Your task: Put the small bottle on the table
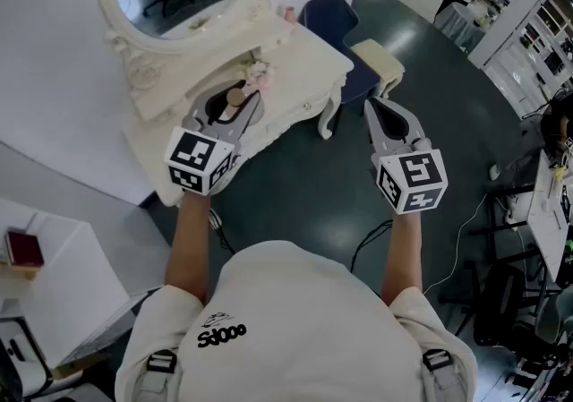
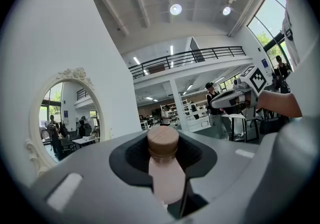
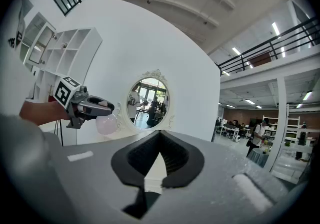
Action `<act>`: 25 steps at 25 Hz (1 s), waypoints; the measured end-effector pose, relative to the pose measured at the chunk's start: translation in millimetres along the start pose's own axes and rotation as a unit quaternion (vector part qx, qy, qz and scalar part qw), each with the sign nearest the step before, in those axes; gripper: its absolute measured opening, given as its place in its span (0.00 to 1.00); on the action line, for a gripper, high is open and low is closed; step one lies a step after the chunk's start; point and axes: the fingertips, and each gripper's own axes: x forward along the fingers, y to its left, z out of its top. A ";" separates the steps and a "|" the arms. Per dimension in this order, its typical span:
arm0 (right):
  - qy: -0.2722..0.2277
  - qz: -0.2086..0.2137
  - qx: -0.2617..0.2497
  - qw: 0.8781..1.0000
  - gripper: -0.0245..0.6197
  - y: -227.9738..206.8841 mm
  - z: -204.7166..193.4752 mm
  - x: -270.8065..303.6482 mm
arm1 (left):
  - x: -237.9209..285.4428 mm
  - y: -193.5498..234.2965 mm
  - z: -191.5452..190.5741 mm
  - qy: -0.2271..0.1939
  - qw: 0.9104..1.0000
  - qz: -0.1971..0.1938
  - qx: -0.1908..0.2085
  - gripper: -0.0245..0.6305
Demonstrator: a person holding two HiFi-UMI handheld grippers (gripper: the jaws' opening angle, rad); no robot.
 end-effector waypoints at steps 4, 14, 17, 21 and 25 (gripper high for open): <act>-0.001 -0.002 0.002 1.000 0.04 -5.6 -3.3 3.1 | 6.5 -1.5 -3.7 0.002 1.000 -0.004 -0.001 0.24; -0.009 0.002 0.011 1.000 0.04 -33.0 -13.3 1.8 | 29.6 -17.4 -7.7 0.008 1.000 0.000 -0.004 0.24; -0.004 0.014 0.018 1.000 0.04 -42.4 -23.8 2.6 | 37.1 -28.1 -12.9 0.013 1.000 0.003 -0.008 0.24; 0.006 0.028 0.031 0.999 0.04 -55.3 -40.5 3.4 | 46.7 -41.1 -22.1 0.026 0.999 0.011 -0.018 0.24; 0.009 0.043 0.040 0.998 0.04 -63.8 -51.0 14.5 | 60.7 -42.9 -33.3 0.041 0.999 0.012 -0.022 0.24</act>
